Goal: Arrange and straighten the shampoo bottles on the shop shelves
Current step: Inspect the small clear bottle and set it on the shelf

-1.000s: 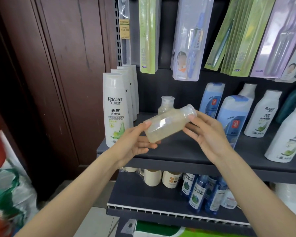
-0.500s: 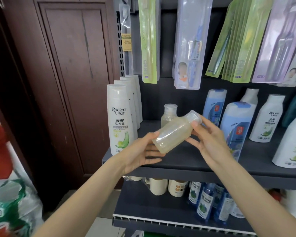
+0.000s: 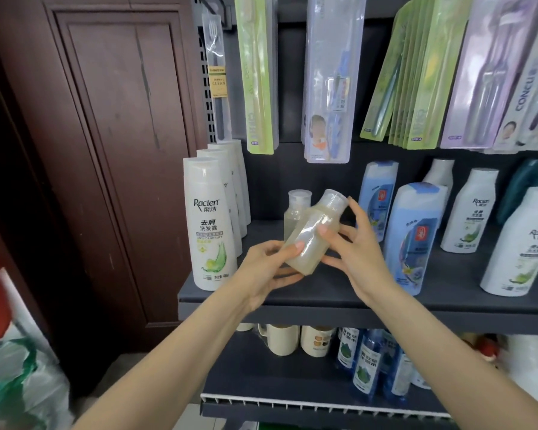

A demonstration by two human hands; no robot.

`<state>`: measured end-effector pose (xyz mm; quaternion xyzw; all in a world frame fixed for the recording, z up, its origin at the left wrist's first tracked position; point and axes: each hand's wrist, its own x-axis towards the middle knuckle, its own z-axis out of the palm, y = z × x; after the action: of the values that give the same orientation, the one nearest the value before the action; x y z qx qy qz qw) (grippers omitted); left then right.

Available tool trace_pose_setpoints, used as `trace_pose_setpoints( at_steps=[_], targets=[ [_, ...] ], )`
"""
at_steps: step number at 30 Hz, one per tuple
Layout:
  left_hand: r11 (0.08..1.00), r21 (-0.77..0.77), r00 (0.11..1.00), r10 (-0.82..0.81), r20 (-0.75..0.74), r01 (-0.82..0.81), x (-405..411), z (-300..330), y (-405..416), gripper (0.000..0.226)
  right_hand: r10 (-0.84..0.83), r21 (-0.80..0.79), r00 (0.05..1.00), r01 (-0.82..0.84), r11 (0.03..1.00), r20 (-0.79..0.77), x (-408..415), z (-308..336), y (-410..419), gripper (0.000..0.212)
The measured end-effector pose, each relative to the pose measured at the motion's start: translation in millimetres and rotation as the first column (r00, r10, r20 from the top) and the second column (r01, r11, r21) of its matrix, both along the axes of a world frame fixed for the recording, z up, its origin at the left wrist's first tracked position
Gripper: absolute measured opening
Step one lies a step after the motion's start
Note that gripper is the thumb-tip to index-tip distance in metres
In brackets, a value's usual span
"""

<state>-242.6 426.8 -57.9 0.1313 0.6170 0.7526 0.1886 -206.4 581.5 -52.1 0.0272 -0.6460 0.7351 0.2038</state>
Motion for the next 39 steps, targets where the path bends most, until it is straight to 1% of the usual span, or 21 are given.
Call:
trace_pose_setpoints(
  at_steps=[2, 4, 6, 7, 8, 9, 11, 12, 14, 18, 20, 22, 25, 29, 32, 33, 35, 37, 39],
  targets=[
    [0.999, -0.032, 1.000, -0.012, -0.015, 0.012, -0.7, -1.8, 3.3, 0.042, -0.031, 0.000, 0.999, 0.031, 1.000, -0.008, -0.8, -0.3, 1.9, 0.073],
    [0.993, -0.112, 0.996, -0.047, -0.069, 0.039, -2.0, -0.1, 4.2, 0.040, -0.039, -0.010, 0.999, 0.039, 0.999, -0.016, -2.0, 0.5, 6.3, 0.071],
    [0.968, -0.252, 0.981, -0.062, -0.184, 0.013, -4.8, 4.2, 4.7, 0.040, -0.057, 0.020, 0.998, 0.058, 0.998, -0.034, -3.9, 2.0, 10.7, 0.071],
    [0.948, -0.314, 0.961, -0.039, -0.275, -0.051, -8.0, 6.6, 6.0, 0.041, -0.082, 0.069, 0.995, 0.086, 0.994, -0.054, -5.7, 3.3, 12.8, 0.072],
    [0.927, -0.345, 0.925, 0.008, -0.381, -0.150, -12.8, 9.0, 7.9, 0.041, -0.113, 0.135, 0.991, 0.123, 0.983, -0.076, -8.0, 4.7, 14.7, 0.073],
    [0.903, -0.339, 0.870, 0.071, -0.488, -0.263, -17.6, 12.1, 9.7, 0.039, -0.146, 0.203, 0.985, 0.163, 0.966, -0.096, -10.9, 6.3, 16.8, 0.075],
    [0.845, -0.295, 0.736, 0.159, -0.659, -0.446, -28.8, 19.8, 12.7, 0.031, -0.206, 0.291, 0.972, 0.230, 0.928, -0.113, -17.8, 8.4, 21.1, 0.076],
    [0.820, -0.290, 0.679, 0.153, -0.718, -0.493, -34.9, 23.9, 14.3, 0.030, -0.226, 0.311, 0.968, 0.250, 0.917, -0.111, -21.5, 8.6, 23.1, 0.076],
    [0.797, -0.319, 0.607, 0.074, -0.791, -0.513, -48.8, 29.5, 18.2, 0.035, -0.250, 0.341, 0.961, 0.275, 0.899, -0.117, -29.9, 6.5, 25.5, 0.076],
    [0.755, -0.409, 0.558, -0.069, -0.827, -0.513, -72.1, 26.6, 27.1, 0.057, -0.292, 0.390, 0.945, 0.326, 0.861, -0.144, -45.6, -5.6, 23.8, 0.075],
    [0.738, -0.462, 0.570, -0.127, -0.812, -0.493, -79.9, 21.9, 31.2, 0.068, -0.327, 0.407, 0.935, 0.354, 0.842, -0.136, -52.9, -11.8, 25.5, 0.074],
    [0.735, -0.501, 0.599, -0.162, -0.784, -0.457, -82.0, 19.7, 32.8, 0.074, -0.363, 0.410, 0.922, 0.385, 0.827, -0.134, -60.0, -15.8, 27.6, 0.073],
    [0.737, -0.503, 0.614, -0.152, -0.775, -0.452, -83.8, 18.4, 35.8, 0.071, -0.377, 0.408, 0.915, 0.402, 0.820, -0.143, -74.3, -18.2, 31.4, 0.072],
    [0.734, -0.479, 0.581, -0.142, -0.801, -0.481, -85.8, 14.1, 36.4, 0.067, -0.350, 0.475, 0.923, 0.382, 0.793, -0.159, -94.1, -21.4, 33.6, 0.075],
    [0.734, -0.466, 0.567, -0.134, -0.813, -0.494, -87.6, 12.6, 37.0, 0.067, -0.412, 0.490, 0.904, 0.410, 0.769, -0.111, -105.2, -24.5, 32.8, 0.080],
    [0.735, -0.463, 0.565, -0.133, -0.815, -0.495, -88.6, 11.5, 37.4, 0.067, -0.433, 0.460, 0.897, 0.420, 0.782, -0.084, -107.5, -25.8, 32.0, 0.080],
    [0.735, -0.458, 0.552, -0.137, -0.822, -0.500, -91.4, 9.0, 38.3, 0.069, -0.454, 0.316, 0.890, 0.439, 0.841, -0.028, -108.9, -29.5, 31.6, 0.079],
    [0.734, -0.454, 0.551, -0.131, -0.824, -0.505, -92.1, 8.3, 38.7, 0.070, -0.426, 0.155, 0.904, 0.419, 0.895, 0.017, -108.4, -32.4, 33.3, 0.066],
    [0.734, -0.456, 0.565, -0.119, -0.816, -0.504, -90.1, 9.7, 39.0, 0.069, -0.386, 0.081, 0.921, 0.382, 0.921, 0.042, -109.3, -32.8, 36.1, 0.050]
  ],
)
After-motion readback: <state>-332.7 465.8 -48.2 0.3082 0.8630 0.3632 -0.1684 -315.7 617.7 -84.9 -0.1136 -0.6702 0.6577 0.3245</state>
